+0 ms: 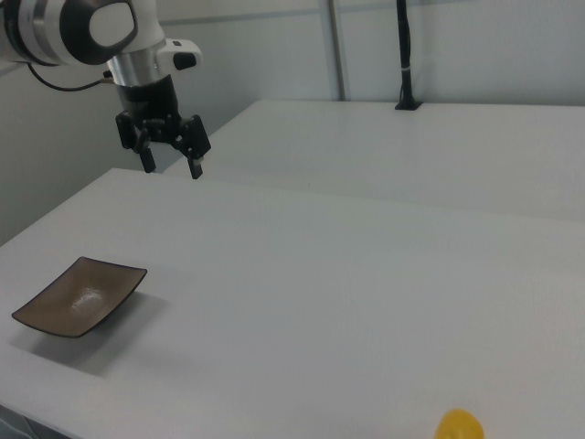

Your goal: Put potatoes on a ceramic plate

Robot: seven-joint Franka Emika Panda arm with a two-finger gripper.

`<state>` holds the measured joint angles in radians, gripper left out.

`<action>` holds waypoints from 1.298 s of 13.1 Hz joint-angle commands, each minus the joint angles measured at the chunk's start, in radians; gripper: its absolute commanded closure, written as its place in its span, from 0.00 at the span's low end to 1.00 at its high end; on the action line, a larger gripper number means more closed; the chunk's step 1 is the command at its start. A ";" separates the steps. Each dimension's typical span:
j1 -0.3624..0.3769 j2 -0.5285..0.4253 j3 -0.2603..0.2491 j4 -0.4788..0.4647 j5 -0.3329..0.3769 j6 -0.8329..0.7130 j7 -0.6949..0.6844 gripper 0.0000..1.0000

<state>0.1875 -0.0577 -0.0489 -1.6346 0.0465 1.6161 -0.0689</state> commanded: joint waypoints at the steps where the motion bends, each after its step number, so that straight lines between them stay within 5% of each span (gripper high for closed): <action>1: 0.014 -0.025 -0.017 -0.030 0.013 0.030 -0.003 0.00; 4: 0.004 -0.025 -0.017 -0.033 0.013 0.028 -0.070 0.00; 7: -0.026 -0.025 -0.037 -0.033 0.013 0.016 -0.320 0.00; 12: -0.040 -0.028 -0.043 -0.027 0.003 0.013 -0.322 0.00; 17: -0.140 -0.016 -0.051 -0.025 -0.025 0.027 -0.328 0.00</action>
<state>0.0832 -0.0631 -0.0908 -1.6367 0.0453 1.6191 -0.3769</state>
